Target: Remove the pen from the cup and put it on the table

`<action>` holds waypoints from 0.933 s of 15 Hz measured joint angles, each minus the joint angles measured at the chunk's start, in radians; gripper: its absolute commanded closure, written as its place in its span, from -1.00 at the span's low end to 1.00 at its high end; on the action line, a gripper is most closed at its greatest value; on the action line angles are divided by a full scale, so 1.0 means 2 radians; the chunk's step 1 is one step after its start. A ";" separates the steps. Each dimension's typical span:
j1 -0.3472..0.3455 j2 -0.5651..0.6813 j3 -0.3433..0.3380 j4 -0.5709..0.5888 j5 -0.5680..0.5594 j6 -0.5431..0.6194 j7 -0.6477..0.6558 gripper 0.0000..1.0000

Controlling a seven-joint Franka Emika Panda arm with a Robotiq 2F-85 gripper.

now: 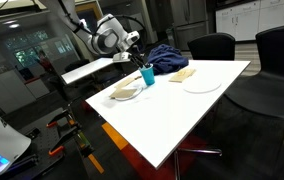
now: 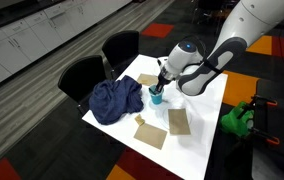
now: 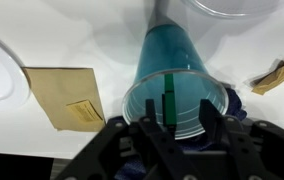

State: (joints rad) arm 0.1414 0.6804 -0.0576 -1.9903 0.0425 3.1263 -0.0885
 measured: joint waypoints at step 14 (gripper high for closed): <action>0.016 0.041 -0.017 0.045 0.000 -0.009 0.020 0.21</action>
State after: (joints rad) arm 0.1729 0.7621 -0.0918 -1.9003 0.0425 3.1078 -0.0481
